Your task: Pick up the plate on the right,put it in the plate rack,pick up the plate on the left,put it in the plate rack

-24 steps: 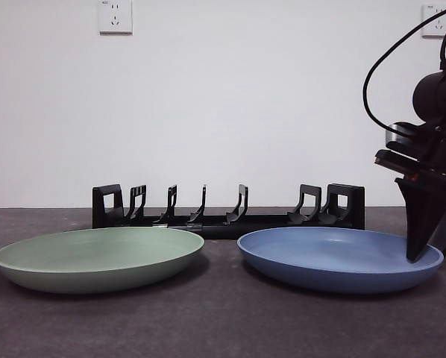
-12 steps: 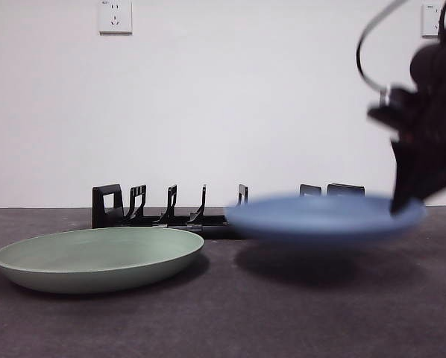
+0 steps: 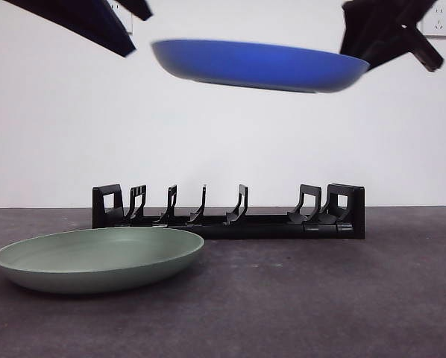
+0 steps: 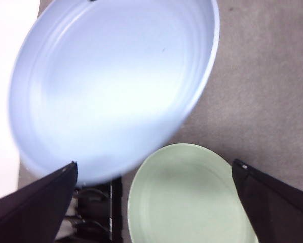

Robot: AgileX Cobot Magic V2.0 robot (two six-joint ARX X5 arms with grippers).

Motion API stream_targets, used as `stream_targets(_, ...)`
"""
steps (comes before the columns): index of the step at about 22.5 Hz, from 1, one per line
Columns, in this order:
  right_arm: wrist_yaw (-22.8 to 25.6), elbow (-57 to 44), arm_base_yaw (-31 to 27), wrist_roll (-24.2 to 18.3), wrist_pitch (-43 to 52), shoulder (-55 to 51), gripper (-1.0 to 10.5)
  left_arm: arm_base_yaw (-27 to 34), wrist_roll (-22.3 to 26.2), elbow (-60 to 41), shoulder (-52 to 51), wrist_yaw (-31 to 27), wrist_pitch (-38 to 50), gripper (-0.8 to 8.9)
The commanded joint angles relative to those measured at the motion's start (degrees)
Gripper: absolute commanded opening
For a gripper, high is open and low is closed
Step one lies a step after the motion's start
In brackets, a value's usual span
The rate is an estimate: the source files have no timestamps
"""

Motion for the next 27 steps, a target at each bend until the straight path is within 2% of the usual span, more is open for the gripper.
stream_targets(1, -0.46, 0.33, 1.73, 0.92, -0.35, 0.37, -0.1, -1.68, 4.15, -0.11, 1.31, -2.64, 0.85, 6.15)
stream_targets(3, -0.48, 0.33, 2.73, 0.92, -0.83, 0.37, -0.1, -2.43, 5.44, -0.11, 2.01, -4.81, 1.53, 5.93)
stream_targets(7, -0.48, 0.33, 3.23, 1.57, -0.83, 0.37, -0.1, -2.54, 6.19, -0.11, 2.27, -5.99, 1.44, 3.08)
stream_targets(13, -0.5, 0.33, 3.23, 1.73, -1.14, 0.37, -0.1, -2.54, 6.19, -0.11, 2.27, -5.97, 0.61, 1.24)
stream_targets(16, -0.48, 0.33, 3.23, 1.73, -1.09, 0.37, -0.1, -2.54, 6.14, -0.11, 2.27, -5.95, 0.24, 0.59)
stream_targets(27, -0.52, 0.33, 3.23, 1.73, -1.16, 0.37, -0.1, -2.69, 5.99, -0.11, 2.27, -5.88, 0.09, -0.08)
